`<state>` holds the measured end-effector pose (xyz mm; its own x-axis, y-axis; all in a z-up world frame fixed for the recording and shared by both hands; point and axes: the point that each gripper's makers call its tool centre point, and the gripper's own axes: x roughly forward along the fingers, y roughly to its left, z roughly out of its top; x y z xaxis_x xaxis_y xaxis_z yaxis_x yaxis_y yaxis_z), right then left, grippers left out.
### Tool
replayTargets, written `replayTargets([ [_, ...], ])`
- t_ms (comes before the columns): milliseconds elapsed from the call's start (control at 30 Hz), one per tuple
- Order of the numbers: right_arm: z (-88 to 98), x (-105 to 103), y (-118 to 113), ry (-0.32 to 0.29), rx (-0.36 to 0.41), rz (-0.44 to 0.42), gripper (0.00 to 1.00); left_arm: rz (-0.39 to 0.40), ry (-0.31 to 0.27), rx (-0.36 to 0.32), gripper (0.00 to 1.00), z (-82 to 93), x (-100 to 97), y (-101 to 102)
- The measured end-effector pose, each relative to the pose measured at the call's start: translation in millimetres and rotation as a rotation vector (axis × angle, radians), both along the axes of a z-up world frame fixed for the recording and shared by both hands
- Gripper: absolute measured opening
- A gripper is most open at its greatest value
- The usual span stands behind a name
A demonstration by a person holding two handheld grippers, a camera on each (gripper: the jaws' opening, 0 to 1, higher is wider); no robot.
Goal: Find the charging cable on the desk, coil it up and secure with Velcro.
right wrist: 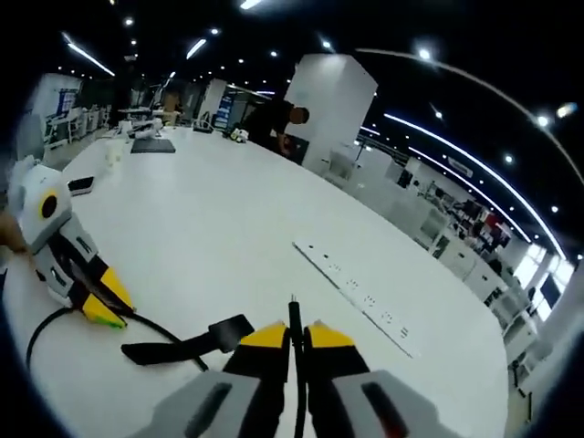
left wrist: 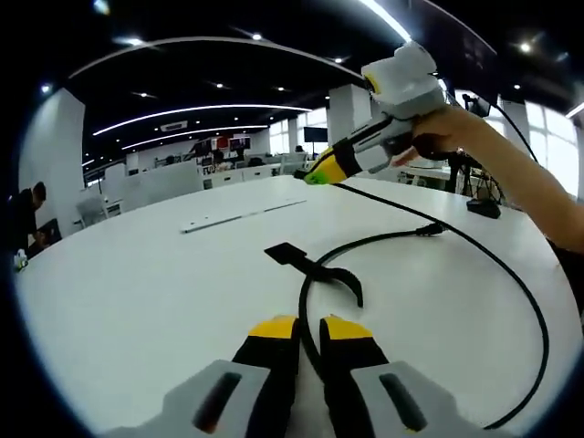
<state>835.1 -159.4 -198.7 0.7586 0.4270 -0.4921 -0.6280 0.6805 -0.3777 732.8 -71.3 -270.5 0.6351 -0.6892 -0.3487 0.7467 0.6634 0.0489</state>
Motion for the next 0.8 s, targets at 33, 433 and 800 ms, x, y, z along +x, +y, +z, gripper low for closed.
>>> replayTargets([
  [33,0.1,0.7,8.6,-0.001,-0.004,0.010,0.08,0.000,0.000,0.000,0.10,0.1,0.1,0.1],
  [433,-12.1,-3.5,112.0,0.019,-0.045,0.179,0.09,-0.001,-0.002,-0.007,0.10,0.3,-2.8,0.4],
  [800,-39.3,-36.5,184.0,0.073,-0.067,0.342,0.09,-0.002,-0.003,-0.006,0.10,-0.2,-6.0,-1.0],
])
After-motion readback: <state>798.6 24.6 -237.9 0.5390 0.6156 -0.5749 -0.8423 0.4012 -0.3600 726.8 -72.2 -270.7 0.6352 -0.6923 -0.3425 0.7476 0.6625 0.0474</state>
